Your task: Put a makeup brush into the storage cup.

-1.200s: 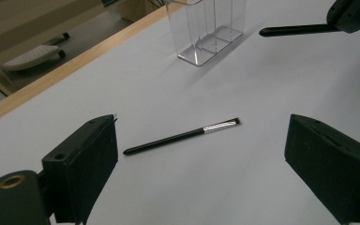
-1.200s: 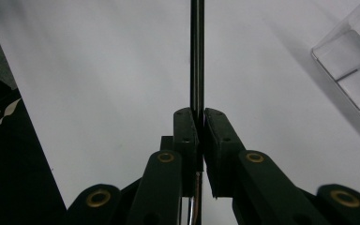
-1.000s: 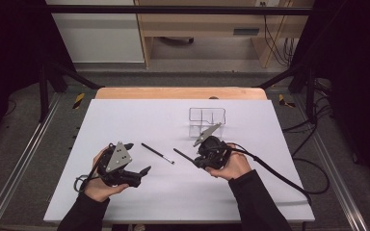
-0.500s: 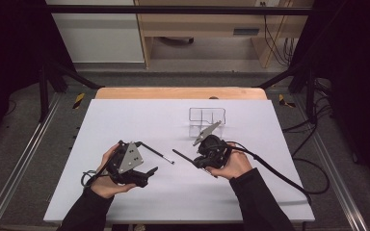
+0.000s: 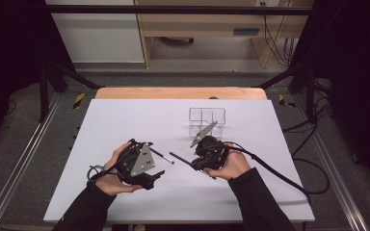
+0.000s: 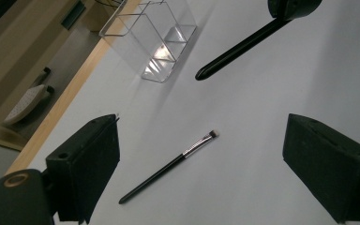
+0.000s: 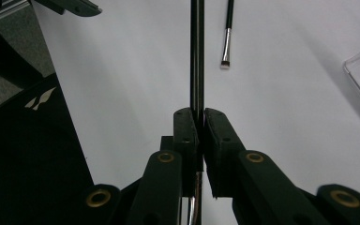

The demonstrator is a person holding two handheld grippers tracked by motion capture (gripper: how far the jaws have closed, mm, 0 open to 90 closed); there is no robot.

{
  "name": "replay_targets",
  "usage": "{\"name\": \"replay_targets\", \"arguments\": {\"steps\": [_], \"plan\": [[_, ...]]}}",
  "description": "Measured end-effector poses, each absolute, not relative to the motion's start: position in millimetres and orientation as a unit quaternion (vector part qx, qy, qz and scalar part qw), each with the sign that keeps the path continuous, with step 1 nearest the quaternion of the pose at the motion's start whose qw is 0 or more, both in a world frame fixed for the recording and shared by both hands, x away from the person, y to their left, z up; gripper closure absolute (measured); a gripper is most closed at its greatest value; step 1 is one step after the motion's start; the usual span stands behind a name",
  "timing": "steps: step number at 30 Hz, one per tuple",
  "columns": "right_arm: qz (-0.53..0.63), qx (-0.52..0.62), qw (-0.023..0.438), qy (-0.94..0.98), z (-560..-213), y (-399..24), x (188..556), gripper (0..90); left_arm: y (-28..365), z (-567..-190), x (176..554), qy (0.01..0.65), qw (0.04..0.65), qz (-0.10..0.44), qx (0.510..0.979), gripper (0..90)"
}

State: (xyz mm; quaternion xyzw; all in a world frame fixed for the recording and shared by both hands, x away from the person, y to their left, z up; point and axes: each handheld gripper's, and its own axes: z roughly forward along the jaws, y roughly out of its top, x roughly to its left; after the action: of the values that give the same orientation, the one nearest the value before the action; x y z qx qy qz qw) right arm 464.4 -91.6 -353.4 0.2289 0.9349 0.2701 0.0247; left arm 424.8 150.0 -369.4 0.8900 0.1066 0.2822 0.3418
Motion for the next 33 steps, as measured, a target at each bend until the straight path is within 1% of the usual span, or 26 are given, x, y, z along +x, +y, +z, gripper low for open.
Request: {"name": "replay_targets", "arguments": {"steps": [8,20,33], "plan": [[0.26,0.225,0.016,0.939,-356,-90,464,84.4,135,-368,419,0.07,0.317,0.292,0.899,11.1],[0.254,0.223,0.004,0.941,-361,-86,463,84.4,119,-375,416,0.027,0.288,0.31,0.906,12.1],[0.252,0.218,-0.006,0.943,-365,-83,461,84.4,105,-381,411,0.001,0.259,0.316,0.913,15.1]]}}
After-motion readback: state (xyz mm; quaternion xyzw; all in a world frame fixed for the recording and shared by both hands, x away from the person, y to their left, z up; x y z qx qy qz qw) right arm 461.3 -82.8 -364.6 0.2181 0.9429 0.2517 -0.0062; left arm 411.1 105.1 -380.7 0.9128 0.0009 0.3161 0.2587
